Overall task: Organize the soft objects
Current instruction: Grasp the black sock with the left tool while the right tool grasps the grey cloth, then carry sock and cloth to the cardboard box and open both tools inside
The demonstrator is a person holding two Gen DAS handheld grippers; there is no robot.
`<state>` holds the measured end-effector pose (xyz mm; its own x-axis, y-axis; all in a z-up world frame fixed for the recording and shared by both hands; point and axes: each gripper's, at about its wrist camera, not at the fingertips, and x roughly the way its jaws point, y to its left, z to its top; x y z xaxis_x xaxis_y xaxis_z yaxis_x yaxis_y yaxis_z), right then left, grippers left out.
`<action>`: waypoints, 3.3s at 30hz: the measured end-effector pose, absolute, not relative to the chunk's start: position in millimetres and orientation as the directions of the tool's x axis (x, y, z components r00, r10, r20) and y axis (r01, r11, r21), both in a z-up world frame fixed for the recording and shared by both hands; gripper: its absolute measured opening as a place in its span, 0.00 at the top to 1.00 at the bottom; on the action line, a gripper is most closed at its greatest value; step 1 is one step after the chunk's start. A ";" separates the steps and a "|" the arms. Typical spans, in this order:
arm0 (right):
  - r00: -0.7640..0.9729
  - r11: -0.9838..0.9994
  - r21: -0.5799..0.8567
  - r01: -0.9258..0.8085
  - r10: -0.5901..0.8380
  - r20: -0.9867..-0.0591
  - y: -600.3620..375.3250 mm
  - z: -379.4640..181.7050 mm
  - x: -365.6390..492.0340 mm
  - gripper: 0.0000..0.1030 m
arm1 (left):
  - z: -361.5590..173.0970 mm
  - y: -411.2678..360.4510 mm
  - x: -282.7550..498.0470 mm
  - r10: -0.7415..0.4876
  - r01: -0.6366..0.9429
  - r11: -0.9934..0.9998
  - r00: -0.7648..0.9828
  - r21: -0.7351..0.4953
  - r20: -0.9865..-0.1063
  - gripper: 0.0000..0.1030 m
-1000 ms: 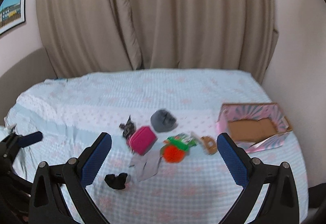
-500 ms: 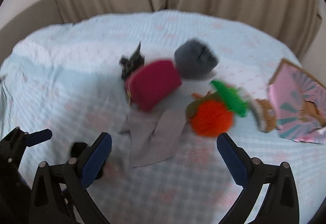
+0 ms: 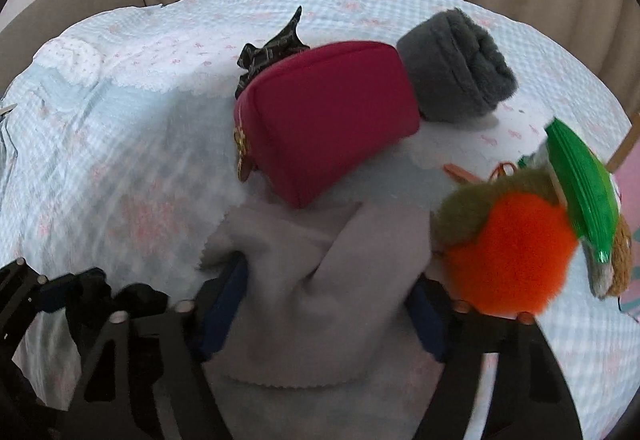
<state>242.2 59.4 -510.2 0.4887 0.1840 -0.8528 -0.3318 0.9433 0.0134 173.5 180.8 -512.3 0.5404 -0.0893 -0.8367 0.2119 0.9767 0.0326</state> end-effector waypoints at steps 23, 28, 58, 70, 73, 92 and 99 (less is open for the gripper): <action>0.574 0.972 0.016 -0.235 0.152 -0.805 44.3 -430.5 230.6 0.89 | -426.4 197.9 199.0 -0.125 0.178 0.984 0.608 -0.020 -0.784 0.85; 0.621 0.982 0.017 -0.189 0.133 -0.773 29.6 -366.4 217.5 0.89 | -361.7 191.5 198.4 -0.153 0.214 0.977 0.647 -0.015 -0.747 0.84; 0.683 0.995 0.074 -0.065 0.099 -0.724 -283.1 -149.0 171.3 0.88 | -163.2 -117.6 216.1 -0.283 0.244 0.956 0.610 -0.164 -0.740 0.84; 0.555 0.990 0.101 -0.103 0.141 -0.820 -396.9 -242.5 230.8 0.88 | -268.7 -242.9 299.0 -0.241 0.228 0.961 0.433 -0.153 -0.868 0.84; 0.523 0.986 0.114 -0.117 0.159 -0.837 -408.8 -273.8 249.4 0.88 | -300.7 -259.9 325.8 -0.228 0.216 0.964 0.382 -0.153 -0.896 0.84; 0.338 0.962 0.146 -0.229 0.220 -0.915 -423.5 -401.4 311.4 0.56 | -403.9 -293.3 400.7 -0.174 0.163 0.977 0.222 -0.140 -0.959 0.00; 0.336 0.944 0.173 -0.282 0.266 -0.903 -418.0 -405.1 296.5 0.00 | -408.8 -295.0 401.8 -0.164 0.191 0.974 0.227 -0.121 -0.960 0.00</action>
<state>296.5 -418.0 -405.1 0.3360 0.2664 -0.9034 -0.2821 0.9436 0.1733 401.8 -295.0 -408.8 0.2272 -0.1636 -0.9600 0.1907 0.9742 -0.1209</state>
